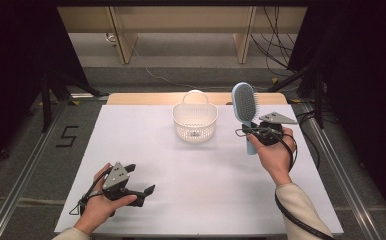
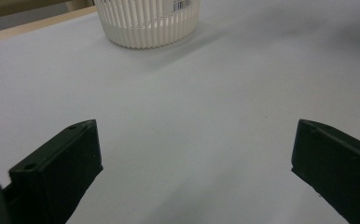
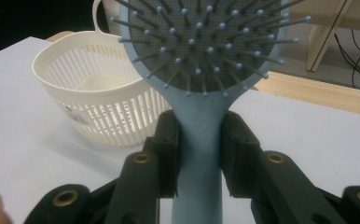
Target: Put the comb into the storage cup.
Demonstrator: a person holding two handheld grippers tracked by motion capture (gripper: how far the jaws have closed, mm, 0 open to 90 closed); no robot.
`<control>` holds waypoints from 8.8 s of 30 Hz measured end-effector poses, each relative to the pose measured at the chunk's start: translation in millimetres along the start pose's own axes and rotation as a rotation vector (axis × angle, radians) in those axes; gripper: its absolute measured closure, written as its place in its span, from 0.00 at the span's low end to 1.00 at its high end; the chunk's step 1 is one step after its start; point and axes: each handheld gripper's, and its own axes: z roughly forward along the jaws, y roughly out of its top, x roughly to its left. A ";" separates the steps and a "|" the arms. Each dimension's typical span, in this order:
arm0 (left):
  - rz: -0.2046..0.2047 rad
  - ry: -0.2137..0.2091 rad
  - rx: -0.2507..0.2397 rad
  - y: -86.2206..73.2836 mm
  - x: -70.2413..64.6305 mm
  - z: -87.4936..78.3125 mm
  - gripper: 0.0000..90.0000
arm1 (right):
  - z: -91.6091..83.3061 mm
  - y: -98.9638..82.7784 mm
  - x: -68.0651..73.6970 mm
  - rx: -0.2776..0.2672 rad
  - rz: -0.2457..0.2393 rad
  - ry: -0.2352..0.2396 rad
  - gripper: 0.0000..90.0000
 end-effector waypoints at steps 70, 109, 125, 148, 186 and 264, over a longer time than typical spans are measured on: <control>0.008 0.005 0.000 0.2 0.8 -0.2 0.01 | 10.3 12.1 17.8 -0.034 -0.013 0.031 0.78; 0.006 0.005 0.002 0.0 0.5 -0.4 0.01 | 15.2 17.5 22.2 -0.043 -0.021 0.035 0.78; 0.006 0.006 0.004 -0.2 0.5 -0.4 0.01 | 19.0 21.5 27.0 -0.053 -0.027 0.036 0.78; 0.006 0.006 0.004 -0.2 0.6 -0.3 0.01 | 25.3 25.9 33.0 -0.057 -0.026 0.045 0.78; 0.012 0.004 0.006 -0.1 0.8 -0.2 0.01 | 32.0 34.9 39.5 -0.069 -0.028 0.052 0.78; 0.006 0.003 0.006 -0.1 0.9 -0.1 0.01 | 40.7 59.5 48.9 -0.106 -0.037 0.056 0.78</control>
